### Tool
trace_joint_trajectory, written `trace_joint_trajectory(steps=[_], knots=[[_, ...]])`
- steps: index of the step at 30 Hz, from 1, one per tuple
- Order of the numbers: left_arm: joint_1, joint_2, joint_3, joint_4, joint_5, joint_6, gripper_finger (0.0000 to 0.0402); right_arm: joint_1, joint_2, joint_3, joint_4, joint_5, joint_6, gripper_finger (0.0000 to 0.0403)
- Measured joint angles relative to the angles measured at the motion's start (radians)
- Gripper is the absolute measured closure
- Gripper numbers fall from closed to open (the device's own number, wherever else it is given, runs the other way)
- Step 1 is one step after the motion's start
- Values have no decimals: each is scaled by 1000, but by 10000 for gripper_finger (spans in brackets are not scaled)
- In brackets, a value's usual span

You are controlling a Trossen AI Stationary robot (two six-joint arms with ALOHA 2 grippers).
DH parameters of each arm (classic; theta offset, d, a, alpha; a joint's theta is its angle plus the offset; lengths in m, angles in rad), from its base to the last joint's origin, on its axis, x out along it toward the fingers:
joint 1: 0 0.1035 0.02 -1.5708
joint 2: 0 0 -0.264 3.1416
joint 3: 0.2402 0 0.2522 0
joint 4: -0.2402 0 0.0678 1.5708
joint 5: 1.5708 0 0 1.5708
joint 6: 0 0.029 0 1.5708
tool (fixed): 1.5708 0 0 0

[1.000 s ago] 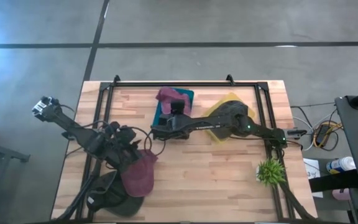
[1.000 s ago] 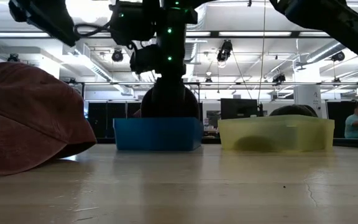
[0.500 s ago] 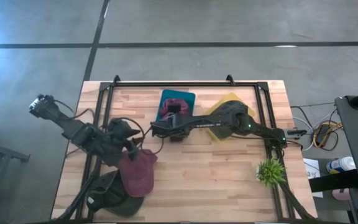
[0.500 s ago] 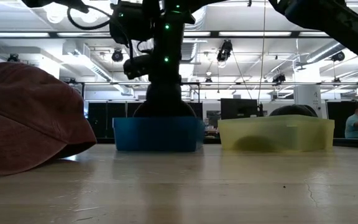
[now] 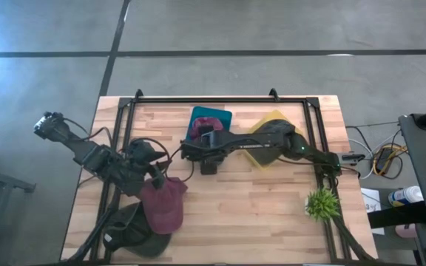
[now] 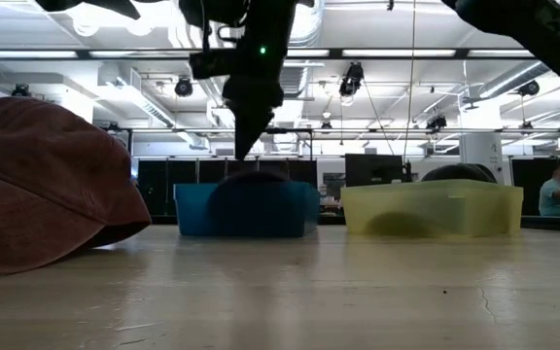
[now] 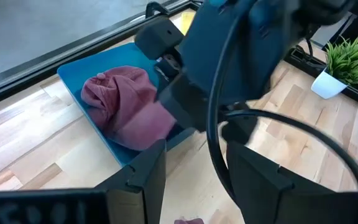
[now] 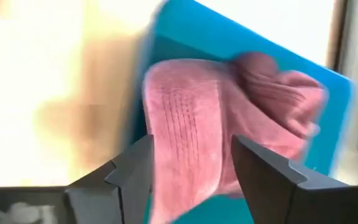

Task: Pick & Place hat
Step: Put the right red cap into the blue bin, then put the red cap into the blue bin

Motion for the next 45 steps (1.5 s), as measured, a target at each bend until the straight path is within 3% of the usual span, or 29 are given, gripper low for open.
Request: trace_joint_trajectory(steps=[4,9,18,23,27,33,38,41,45], knots=[[0,0,0,2,-20,0,241,-1,-33,-1,-14,-125,-6,187],[0,0,-1,22,-31,0,241,-30,-61,-6,-49,-143,8,197],[0,21,-5,41,-30,-12,241,-119,-11,-140,94,-146,-13,223],[0,60,-39,31,119,26,241,-151,-13,-230,191,-28,-12,224],[-2,74,-73,22,271,35,241,-180,-48,-270,209,-22,-13,221],[-16,62,-69,-27,364,61,241,-172,-207,-348,278,-170,-61,220],[-2,60,-71,-127,460,229,241,-122,-372,-477,350,-309,-76,220],[61,56,-71,-153,499,336,241,-72,-469,-568,358,-361,-23,220],[227,56,-71,-137,713,502,241,-5,-563,-708,382,-419,97,220]])
